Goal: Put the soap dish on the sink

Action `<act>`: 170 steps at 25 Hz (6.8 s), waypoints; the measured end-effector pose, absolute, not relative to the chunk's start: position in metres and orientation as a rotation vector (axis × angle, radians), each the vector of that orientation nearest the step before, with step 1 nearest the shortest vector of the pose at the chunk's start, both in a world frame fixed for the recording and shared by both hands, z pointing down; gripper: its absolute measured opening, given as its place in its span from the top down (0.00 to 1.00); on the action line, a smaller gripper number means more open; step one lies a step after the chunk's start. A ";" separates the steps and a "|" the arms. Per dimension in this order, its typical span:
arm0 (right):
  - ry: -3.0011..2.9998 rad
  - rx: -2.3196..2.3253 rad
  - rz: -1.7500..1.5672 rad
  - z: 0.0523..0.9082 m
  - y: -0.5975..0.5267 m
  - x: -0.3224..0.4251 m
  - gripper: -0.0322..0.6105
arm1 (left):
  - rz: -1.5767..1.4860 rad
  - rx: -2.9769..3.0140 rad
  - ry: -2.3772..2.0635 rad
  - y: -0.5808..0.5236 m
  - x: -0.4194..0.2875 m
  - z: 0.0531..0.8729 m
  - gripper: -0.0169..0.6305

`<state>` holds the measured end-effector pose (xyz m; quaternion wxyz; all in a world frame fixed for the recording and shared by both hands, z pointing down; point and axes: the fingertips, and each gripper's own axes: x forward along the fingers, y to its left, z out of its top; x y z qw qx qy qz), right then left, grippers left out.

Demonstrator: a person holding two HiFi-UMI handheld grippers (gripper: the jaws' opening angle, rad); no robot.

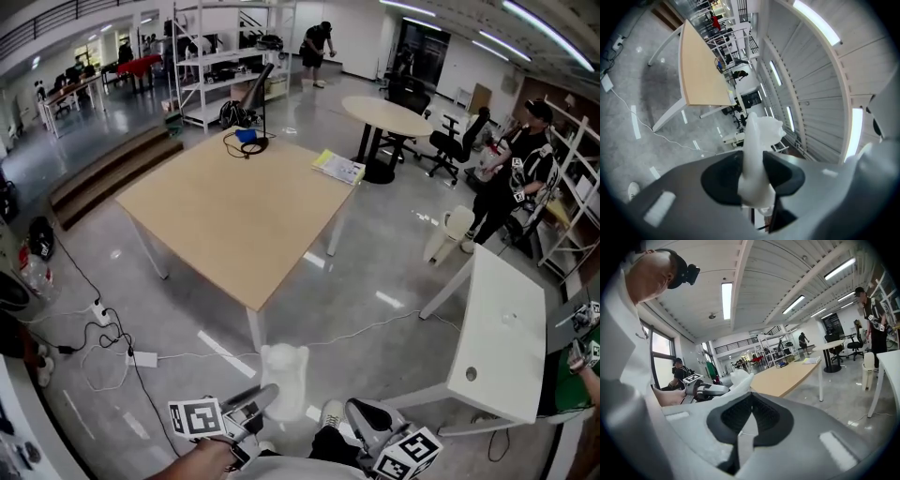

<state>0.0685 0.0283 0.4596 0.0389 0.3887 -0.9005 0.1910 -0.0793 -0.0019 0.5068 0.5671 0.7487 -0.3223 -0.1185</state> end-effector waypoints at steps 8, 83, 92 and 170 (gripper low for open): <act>-2.847 0.999 0.557 0.463 -0.059 0.093 0.95 | -0.330 1.751 -0.881 -0.068 -0.054 0.503 0.75; -2.924 0.554 0.604 0.466 -0.625 0.239 0.95 | -0.470 1.469 -1.360 -0.561 0.031 0.529 0.75; -2.895 0.414 0.590 0.476 -0.640 0.187 0.95 | -0.646 1.332 -1.306 -0.580 0.010 0.537 0.75; -2.761 -0.392 0.342 0.446 -0.642 0.025 0.95 | -0.356 1.511 -2.103 -0.521 -0.054 0.488 0.96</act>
